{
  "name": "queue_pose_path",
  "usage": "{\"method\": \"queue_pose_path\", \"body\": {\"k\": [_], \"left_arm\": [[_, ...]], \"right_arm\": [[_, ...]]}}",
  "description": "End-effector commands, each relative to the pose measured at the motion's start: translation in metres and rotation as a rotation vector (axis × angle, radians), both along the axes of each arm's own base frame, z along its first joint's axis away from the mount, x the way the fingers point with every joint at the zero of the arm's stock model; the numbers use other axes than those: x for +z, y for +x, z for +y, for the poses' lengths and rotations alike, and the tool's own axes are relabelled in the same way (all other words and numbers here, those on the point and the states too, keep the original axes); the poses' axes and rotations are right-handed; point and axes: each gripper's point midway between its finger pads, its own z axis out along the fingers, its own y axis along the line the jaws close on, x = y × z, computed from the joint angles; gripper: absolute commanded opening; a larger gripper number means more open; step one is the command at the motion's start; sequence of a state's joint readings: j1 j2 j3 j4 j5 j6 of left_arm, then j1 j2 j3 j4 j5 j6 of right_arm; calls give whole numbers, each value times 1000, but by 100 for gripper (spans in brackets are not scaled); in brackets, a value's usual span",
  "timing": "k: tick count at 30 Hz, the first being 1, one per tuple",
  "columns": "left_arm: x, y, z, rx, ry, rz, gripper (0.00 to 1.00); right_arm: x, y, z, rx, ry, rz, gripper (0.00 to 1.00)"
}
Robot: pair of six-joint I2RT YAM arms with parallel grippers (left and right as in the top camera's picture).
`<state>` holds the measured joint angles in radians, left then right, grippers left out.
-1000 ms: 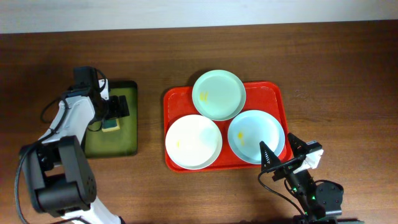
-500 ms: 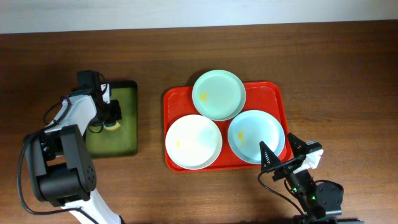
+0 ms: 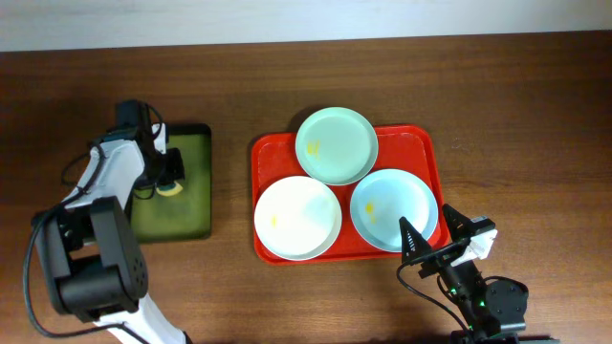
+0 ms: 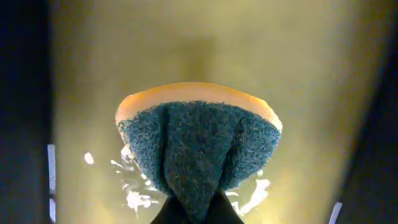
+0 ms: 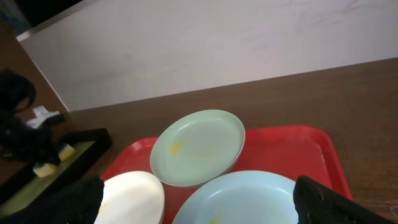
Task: Clean dirty plates on tray and stack at the side
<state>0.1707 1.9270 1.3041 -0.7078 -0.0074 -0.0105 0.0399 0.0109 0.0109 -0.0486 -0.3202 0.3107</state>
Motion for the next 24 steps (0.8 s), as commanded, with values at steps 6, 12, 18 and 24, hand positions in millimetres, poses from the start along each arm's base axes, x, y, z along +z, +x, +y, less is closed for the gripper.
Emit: {"method": "queue_pose_path", "body": {"k": [6, 12, 18, 24], "left_arm": [[0, -1, -1, -3, -8, -11, 0], [40, 2, 0, -3, -2, -49, 0], [46, -6, -9, -15, -40, -58, 0], [32, -6, -19, -30, -96, -66, 0]], "right_arm": [[-2, -1, 2, 15, 2, 4, 99], [-2, -1, 2, 15, 2, 4, 99], [-2, -1, 2, 15, 2, 4, 99], [-2, -1, 2, 15, 2, 4, 99]]}}
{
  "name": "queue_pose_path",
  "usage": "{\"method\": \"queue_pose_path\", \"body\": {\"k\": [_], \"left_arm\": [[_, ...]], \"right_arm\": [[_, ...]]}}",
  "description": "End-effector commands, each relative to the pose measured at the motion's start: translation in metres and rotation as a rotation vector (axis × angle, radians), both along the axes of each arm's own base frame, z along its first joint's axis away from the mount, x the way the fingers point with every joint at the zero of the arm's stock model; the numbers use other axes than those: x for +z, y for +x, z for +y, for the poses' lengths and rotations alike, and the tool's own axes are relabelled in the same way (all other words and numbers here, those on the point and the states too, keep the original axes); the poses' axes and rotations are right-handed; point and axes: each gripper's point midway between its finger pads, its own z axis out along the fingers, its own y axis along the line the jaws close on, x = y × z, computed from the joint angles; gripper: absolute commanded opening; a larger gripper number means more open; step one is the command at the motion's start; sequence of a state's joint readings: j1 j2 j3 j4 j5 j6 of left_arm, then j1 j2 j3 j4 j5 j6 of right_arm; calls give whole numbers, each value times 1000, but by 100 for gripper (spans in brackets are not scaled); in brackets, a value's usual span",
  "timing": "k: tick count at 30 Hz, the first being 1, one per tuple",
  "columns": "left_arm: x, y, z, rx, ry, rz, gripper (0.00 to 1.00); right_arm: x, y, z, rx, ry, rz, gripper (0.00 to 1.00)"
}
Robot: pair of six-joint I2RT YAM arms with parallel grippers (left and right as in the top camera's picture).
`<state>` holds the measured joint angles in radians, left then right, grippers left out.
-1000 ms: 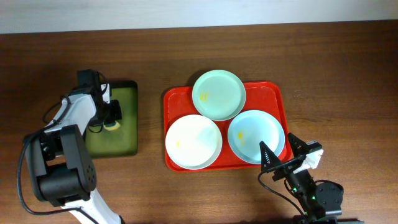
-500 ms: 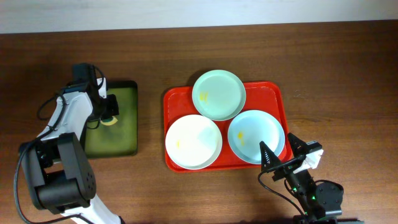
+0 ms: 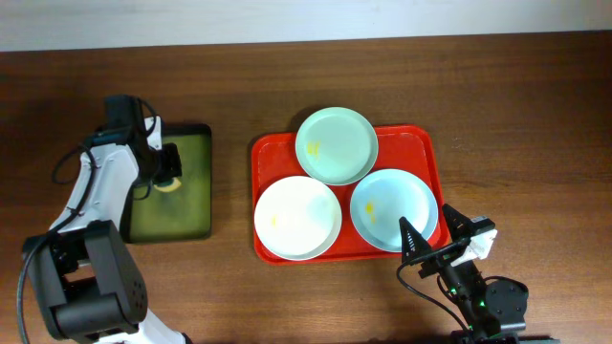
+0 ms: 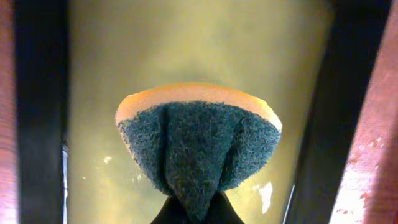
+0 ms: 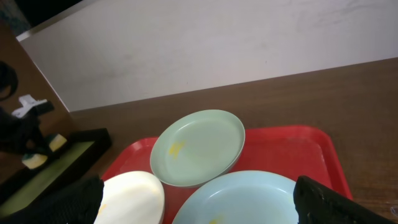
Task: Clean dirty plates on tray and stack at the side
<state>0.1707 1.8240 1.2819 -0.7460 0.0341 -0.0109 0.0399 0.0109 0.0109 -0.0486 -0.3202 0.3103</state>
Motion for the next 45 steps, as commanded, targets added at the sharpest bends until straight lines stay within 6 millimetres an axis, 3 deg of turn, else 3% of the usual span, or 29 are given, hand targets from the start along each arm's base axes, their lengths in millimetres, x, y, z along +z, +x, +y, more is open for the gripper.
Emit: {"method": "queue_pose_path", "body": {"k": [1, 4, 7, 10, 12, 16, 20, 24, 27, 29, 32, 34, 38, 39, 45], "left_arm": [[8, 3, -13, -26, -77, -30, 0], [40, 2, -19, -38, -102, -74, 0], [62, -4, -20, -40, -93, -111, 0], [57, -6, -18, -35, -80, -101, 0], [54, -7, -19, -35, -83, -92, 0], [54, -7, -18, -35, -83, -92, 0], [53, -11, -19, -34, -86, -78, 0], [53, -11, -19, -34, -87, -75, 0], [53, -12, -22, -38, -100, -73, 0], [54, -11, -30, -53, -147, -82, 0], [56, -11, -40, -70, -204, -86, 0], [55, -15, -42, -71, -216, -70, 0], [54, -22, -44, -68, -222, -43, 0], [53, -23, -44, -68, -223, -40, 0], [60, -27, -59, -91, -304, -41, 0]], "right_arm": [[-2, -1, 2, 15, 2, 4, 99], [5, -1, 3, 20, 29, -13, 99], [8, -9, 19, 120, 145, 25, 99], [35, -17, 32, 214, 176, -72, 99], [69, -28, 38, 272, 159, -215, 98], [109, -35, 32, 234, 157, -275, 98], [122, -28, 19, 125, -1, -180, 99], [136, -19, -6, -8, -193, 80, 99], [152, -21, 6, 93, -232, 235, 98], [172, -24, 31, 255, -180, 297, 99], [185, -3, 41, 300, -103, 334, 99], [170, 19, 33, 232, -61, 451, 99], [99, 48, 23, 142, -172, 800, 99], [79, 55, 29, 148, -210, 871, 100], [-26, 83, 80, 152, -398, 1128, 86]]}}
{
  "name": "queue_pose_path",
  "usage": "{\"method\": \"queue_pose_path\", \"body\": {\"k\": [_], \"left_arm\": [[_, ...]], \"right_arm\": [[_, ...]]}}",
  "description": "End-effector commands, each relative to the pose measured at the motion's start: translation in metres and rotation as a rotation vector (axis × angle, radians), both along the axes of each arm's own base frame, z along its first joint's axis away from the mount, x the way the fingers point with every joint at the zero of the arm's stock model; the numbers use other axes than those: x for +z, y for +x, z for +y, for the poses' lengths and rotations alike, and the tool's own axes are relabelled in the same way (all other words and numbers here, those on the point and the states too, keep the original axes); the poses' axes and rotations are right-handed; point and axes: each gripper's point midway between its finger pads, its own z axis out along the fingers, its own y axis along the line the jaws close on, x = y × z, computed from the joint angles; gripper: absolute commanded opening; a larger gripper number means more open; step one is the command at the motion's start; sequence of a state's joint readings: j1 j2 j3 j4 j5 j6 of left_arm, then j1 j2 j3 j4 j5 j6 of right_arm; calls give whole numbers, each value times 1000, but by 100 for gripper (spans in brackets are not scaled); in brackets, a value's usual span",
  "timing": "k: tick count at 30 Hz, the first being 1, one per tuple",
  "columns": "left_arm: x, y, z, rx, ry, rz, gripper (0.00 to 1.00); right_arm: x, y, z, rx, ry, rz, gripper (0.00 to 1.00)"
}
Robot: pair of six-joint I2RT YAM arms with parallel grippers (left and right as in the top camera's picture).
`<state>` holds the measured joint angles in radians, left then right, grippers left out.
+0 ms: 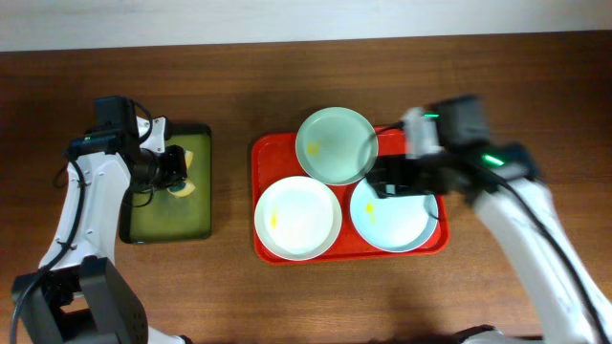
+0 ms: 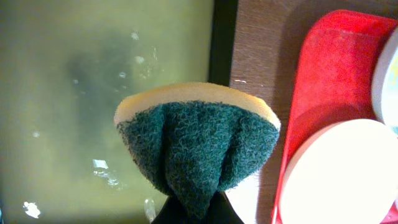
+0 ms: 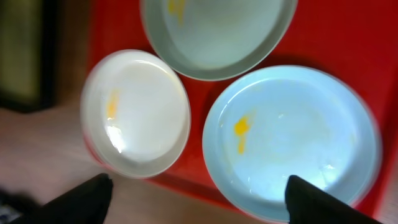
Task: Clean dirty plates on tray and stack at the side
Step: 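Reach the right gripper to the white plate rim and grasp it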
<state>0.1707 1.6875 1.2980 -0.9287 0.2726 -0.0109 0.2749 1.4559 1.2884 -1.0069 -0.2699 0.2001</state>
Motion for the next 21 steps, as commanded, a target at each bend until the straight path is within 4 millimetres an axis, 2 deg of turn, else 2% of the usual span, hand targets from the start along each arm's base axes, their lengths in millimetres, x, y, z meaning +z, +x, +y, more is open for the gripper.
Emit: {"method": "queue_pose_path", "body": {"k": [1, 2, 3, 4, 6, 8, 10, 13, 21], "left_arm": [[12, 1, -14, -27, -82, -34, 0], [12, 1, -14, -27, -82, -33, 0], [12, 1, -14, -27, -82, -32, 0], [12, 1, -14, -27, -82, -30, 0], [12, -1, -15, -27, -83, -25, 0], [12, -1, -15, -27, -83, -25, 0], [12, -1, -15, -27, -83, -25, 0], [12, -1, -15, -27, -83, -25, 0], [12, -1, -14, -27, -83, -25, 0]], "right_arm": [[-48, 12, 15, -11, -161, 67, 84], [-61, 14, 22, 8, -178, 80, 82], [-72, 17, 29, 23, -187, 90, 74], [-83, 20, 36, 38, -191, 96, 58], [-98, 25, 45, 58, -195, 98, 50], [-103, 29, 48, 64, -192, 92, 40], [-102, 31, 50, 79, -188, 79, 40], [-107, 32, 53, 127, -195, 60, 45], [-120, 33, 72, 175, -149, 50, 45]]}}
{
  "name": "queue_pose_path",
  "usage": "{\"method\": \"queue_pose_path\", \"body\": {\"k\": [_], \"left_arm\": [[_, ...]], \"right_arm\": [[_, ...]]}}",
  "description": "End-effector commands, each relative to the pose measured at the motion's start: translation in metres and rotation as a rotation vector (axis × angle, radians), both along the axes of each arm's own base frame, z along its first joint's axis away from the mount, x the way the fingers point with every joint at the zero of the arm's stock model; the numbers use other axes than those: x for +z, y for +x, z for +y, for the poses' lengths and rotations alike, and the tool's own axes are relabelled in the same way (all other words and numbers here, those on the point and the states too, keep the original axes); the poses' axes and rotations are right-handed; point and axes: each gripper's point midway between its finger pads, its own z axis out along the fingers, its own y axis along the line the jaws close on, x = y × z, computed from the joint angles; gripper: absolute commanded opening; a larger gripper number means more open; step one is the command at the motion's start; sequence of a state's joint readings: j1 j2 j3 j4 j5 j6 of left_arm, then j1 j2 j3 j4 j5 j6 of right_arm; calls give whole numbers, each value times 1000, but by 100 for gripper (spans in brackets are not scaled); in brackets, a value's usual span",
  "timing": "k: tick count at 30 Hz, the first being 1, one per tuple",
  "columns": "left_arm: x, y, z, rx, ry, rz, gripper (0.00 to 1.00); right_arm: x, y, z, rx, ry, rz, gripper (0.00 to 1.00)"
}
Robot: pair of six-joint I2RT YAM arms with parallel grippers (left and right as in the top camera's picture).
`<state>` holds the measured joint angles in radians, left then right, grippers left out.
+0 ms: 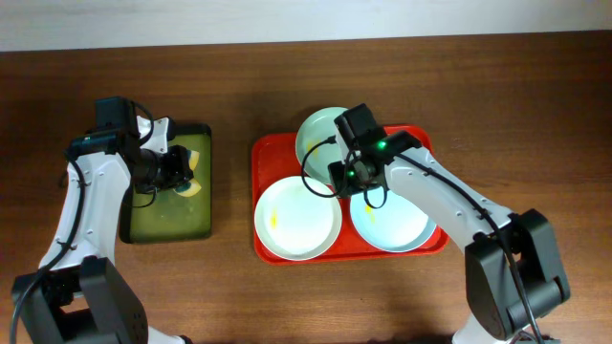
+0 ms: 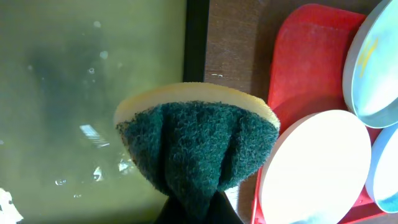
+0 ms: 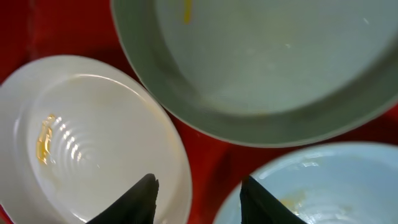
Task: Clean dirty plates on tray and stack at the side
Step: 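Reach the right gripper to the white plate rim and grasp it, then bring the sponge with the left gripper onto the white plate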
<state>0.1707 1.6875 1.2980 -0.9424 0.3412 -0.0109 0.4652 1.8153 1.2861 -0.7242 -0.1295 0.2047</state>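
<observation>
On a red tray (image 1: 271, 158) lie three plates smeared with yellow: pale green (image 1: 320, 143) at the back, white (image 1: 296, 218) front left, light blue (image 1: 397, 220) front right. My right gripper (image 1: 342, 182) hangs open low above the spot where all three meet; its fingers (image 3: 140, 199) straddle the red gap between the white plate (image 3: 81, 149) and the blue plate (image 3: 323, 186), under the green plate (image 3: 267, 56). My left gripper (image 1: 177, 170) is shut on a yellow and green sponge (image 2: 196, 134), held over the right edge of the wash basin.
A black-rimmed basin of greenish soapy water (image 1: 158, 215) sits left of the tray, with a strip of bare wood (image 2: 227, 56) between them. The brown table (image 1: 516, 96) extends right and behind the tray.
My right gripper has moved left and lower, from over the tray's right half to the junction of the three plates. The left gripper with the sponge has shifted slightly toward the tray.
At first the sponge was gripped down in the basin while my right arm rested open at the table's front. Then the sponge was higher above the basin. Later it hung at the basin's right edge and the right arm was over the tray, where it now hovers low.
</observation>
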Motion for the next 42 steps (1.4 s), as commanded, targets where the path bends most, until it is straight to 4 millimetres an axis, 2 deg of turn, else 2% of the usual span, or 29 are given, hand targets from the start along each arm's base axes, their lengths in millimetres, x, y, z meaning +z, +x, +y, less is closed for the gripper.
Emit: {"method": "queue_pose_path", "body": {"k": [1, 10, 14, 21, 26, 29, 31, 33, 37, 42], "left_arm": [[9, 1, -3, -9, -14, -25, 0], [9, 3, -2, -8, -11, -33, 0], [9, 3, -2, -8, -11, -33, 0], [9, 2, -2, -8, -12, -29, 0], [10, 0, -7, -15, -37, -26, 0], [15, -1, -24, -92, -103, -49, 0], [18, -2, -37, -128, -137, -54, 0], [22, -6, -64, -190, -193, -53, 0], [24, -17, -101, -273, -233, -24, 0], [17, -46, -152, -366, -223, 66, 0]], "right_arm": [[-17, -8, 6, 36, -1, 30, 45], [-47, -23, 11, 53, 37, 81, 44], [-47, -22, 13, 57, 41, 71, 44], [-69, -25, 14, 58, 31, 113, 39], [-68, -23, 15, 58, 37, 109, 19], [-68, -24, 16, 59, 45, 112, 8], [-68, -24, 16, 54, 47, 115, 8], [-68, -24, 16, 37, 49, 119, 7], [-68, -23, 15, 30, 51, 119, 6], [-68, -19, 11, -30, 60, 127, 6]]}}
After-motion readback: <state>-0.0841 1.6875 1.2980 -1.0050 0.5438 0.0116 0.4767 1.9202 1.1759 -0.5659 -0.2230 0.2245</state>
